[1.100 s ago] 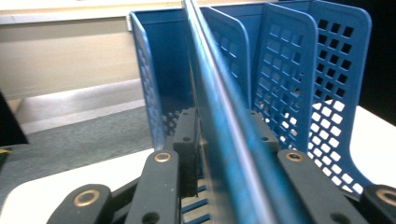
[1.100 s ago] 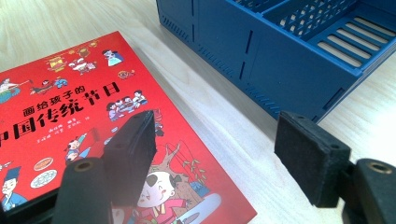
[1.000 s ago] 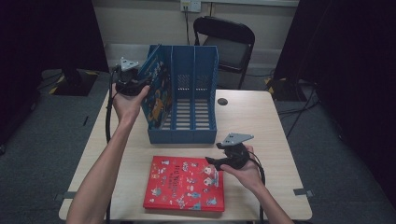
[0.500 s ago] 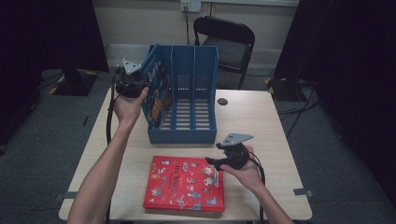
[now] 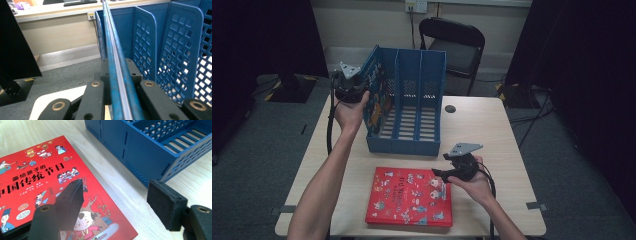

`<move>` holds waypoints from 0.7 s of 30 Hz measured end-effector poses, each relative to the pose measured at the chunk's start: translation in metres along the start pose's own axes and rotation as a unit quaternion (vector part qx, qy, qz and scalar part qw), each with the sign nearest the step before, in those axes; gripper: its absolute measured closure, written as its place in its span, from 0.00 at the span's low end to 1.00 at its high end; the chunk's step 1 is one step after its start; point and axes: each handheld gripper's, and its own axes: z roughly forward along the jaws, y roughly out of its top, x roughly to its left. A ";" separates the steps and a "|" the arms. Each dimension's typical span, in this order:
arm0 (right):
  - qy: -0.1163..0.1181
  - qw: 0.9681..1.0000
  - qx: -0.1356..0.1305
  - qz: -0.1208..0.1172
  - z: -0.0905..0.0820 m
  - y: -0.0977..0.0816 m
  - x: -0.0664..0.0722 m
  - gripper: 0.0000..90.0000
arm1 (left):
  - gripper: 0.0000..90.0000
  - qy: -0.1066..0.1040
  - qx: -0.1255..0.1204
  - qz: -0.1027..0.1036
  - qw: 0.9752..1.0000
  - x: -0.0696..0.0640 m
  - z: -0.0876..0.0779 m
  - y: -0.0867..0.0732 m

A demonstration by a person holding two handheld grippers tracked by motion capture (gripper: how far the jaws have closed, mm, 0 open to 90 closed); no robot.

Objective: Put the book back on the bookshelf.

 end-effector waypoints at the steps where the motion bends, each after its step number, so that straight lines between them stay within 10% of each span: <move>1: 0.001 1.000 0.000 -0.001 0.000 0.000 0.000 0.32 | 0.90 -0.001 -0.001 -0.002 1.000 -0.001 0.000 0.000; 7: 0.001 1.000 0.001 -0.003 0.000 0.000 0.001 0.32 | 0.90 0.011 -0.002 -0.016 1.000 0.000 0.000 -0.001; 21: 0.001 1.000 0.004 -0.002 0.001 0.000 0.001 0.32 | 0.80 -0.030 -0.018 -0.030 0.999 0.009 -0.013 -0.021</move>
